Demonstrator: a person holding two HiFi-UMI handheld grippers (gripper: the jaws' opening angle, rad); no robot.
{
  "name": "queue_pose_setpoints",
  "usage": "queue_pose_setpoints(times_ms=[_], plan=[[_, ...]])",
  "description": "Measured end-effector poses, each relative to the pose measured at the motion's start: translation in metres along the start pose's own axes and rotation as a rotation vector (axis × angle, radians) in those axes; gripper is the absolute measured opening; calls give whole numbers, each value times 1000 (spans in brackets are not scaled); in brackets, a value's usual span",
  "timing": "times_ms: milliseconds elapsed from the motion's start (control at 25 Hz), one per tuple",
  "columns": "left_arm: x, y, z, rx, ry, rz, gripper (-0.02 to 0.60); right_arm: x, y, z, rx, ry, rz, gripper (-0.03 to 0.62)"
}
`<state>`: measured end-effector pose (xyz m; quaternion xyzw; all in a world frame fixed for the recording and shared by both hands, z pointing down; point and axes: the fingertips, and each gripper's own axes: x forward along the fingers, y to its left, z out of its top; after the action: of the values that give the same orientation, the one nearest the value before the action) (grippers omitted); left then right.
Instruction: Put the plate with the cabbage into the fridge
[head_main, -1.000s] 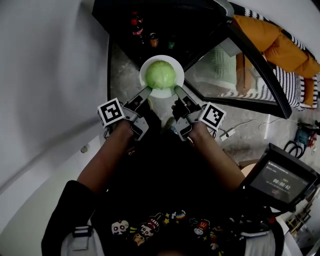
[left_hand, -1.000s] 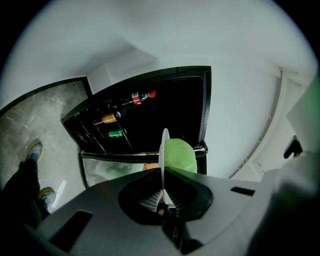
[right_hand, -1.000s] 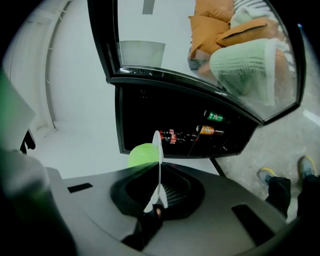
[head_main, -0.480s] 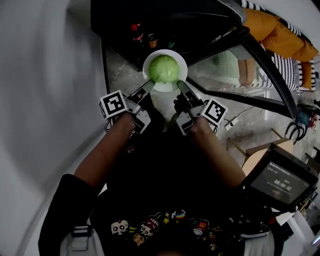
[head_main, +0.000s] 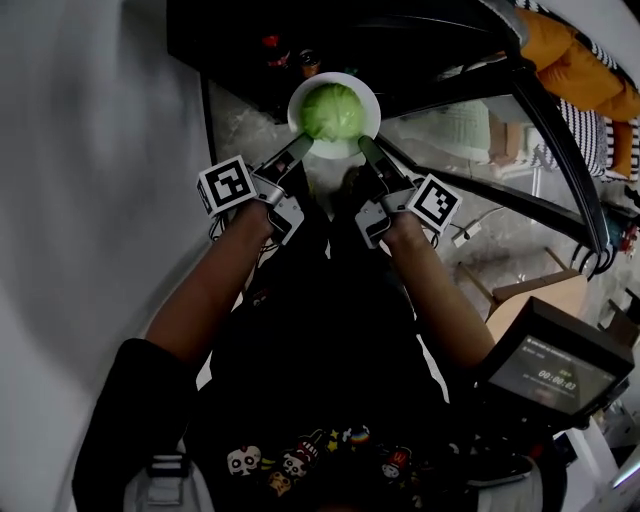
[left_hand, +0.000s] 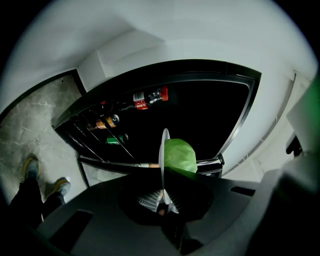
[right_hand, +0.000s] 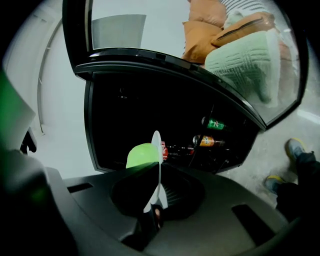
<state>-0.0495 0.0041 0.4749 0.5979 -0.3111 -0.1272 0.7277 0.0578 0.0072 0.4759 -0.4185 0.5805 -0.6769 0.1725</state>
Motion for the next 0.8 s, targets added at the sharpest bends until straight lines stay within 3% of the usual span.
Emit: queue_pose_setpoints(times_ms=[160, 480, 800], plan=[[2, -21, 3, 16, -6, -18, 12, -2, 17, 5, 1, -18, 36, 17], [-3, -25, 3, 77, -24, -31, 12, -4, 23, 4, -18, -54, 56, 17], [-4, -33, 2, 71, -49, -40, 12, -5, 27, 5, -24, -51, 62, 17]])
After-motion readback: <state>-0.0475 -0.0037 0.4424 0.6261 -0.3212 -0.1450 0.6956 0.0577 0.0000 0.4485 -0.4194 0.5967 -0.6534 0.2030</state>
